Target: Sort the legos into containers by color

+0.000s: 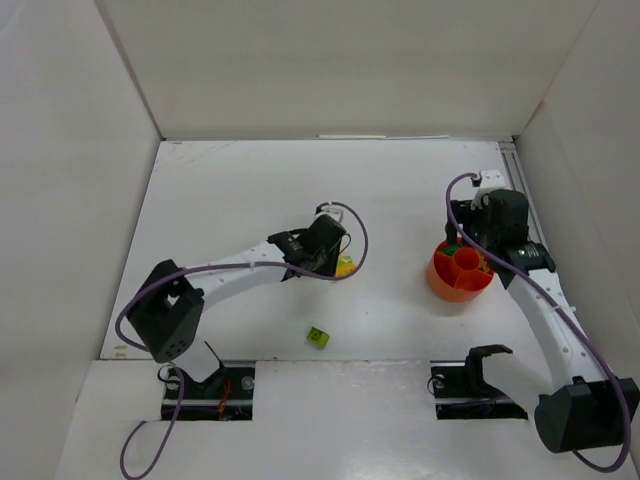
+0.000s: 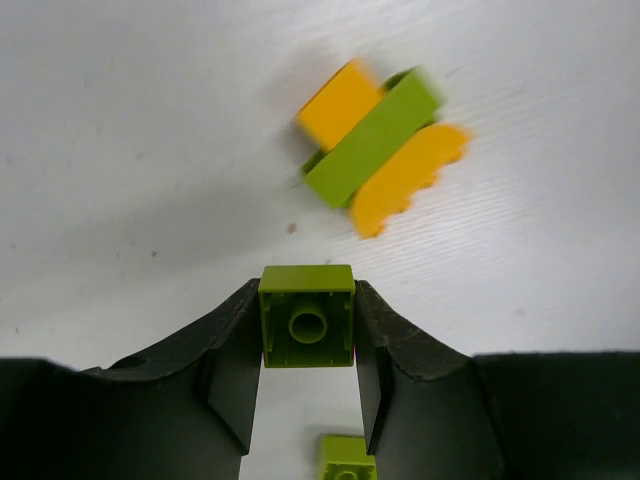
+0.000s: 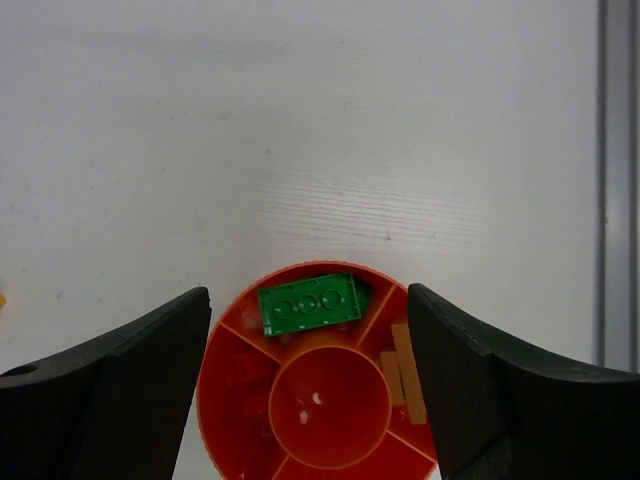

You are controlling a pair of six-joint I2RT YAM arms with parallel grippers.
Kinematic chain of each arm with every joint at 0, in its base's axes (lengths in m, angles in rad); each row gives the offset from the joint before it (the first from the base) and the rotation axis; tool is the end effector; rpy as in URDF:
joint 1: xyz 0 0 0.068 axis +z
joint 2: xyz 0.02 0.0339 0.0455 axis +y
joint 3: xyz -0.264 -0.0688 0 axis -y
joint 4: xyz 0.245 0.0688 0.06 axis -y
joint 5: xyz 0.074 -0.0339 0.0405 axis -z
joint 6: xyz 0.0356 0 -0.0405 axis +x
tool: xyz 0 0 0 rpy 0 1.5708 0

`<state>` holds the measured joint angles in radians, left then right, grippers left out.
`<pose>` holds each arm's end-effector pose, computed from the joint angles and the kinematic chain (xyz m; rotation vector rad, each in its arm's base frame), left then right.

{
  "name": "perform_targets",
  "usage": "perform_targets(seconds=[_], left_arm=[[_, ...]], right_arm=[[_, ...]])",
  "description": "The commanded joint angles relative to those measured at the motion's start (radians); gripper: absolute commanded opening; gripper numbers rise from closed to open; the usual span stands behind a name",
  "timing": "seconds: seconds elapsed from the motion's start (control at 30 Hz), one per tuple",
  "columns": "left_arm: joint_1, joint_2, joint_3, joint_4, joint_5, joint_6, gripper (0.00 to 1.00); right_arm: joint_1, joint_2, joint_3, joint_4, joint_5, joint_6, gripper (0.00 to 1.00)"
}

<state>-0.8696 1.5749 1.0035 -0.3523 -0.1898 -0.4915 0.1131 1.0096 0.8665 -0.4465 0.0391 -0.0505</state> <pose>0.2150 -0.2442 0.2085 0.3918 2.4727 -0.3429 0.2204 0.0236 0.3005 -0.1540 2.1544 -0.0061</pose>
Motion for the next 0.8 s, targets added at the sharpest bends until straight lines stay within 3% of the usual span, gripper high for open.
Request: perform_targets(seconds=[0.0, 0.17, 0.3, 0.47, 0.7, 0.77], left_arm=[[-0.012, -0.111, 0.143, 0.033, 0.07, 0.085, 0.13], [-0.034, -0.081, 0.285, 0.151, 0.153, 0.212, 0.14], [-0.083, 0.037, 0.46, 0.177, 0.207, 0.295, 0.14], [-0.167, 0.259, 0.763, 0.187, 0.274, 0.384, 0.14], [-0.207, 0.574, 1.182, 0.078, 0.337, 0.416, 0.16], [-0.207, 0.586, 1.195, 0.104, 0.352, 0.416, 0.17]], right_arm=[[-0.044, -0.077, -0.017, 0.003, 0.053, 0.041, 0.84], [-0.121, -0.169, -0.026, -0.058, 0.174, 0.103, 0.85], [-0.171, -0.2, -0.003, -0.191, 0.3, 0.193, 0.89], [-0.225, -0.239, 0.006, -0.253, 0.404, 0.26, 1.0], [-0.225, -0.292, 0.095, -0.372, 0.568, 0.348, 1.0], [-0.225, -0.333, 0.123, -0.396, 0.599, 0.348, 1.0]])
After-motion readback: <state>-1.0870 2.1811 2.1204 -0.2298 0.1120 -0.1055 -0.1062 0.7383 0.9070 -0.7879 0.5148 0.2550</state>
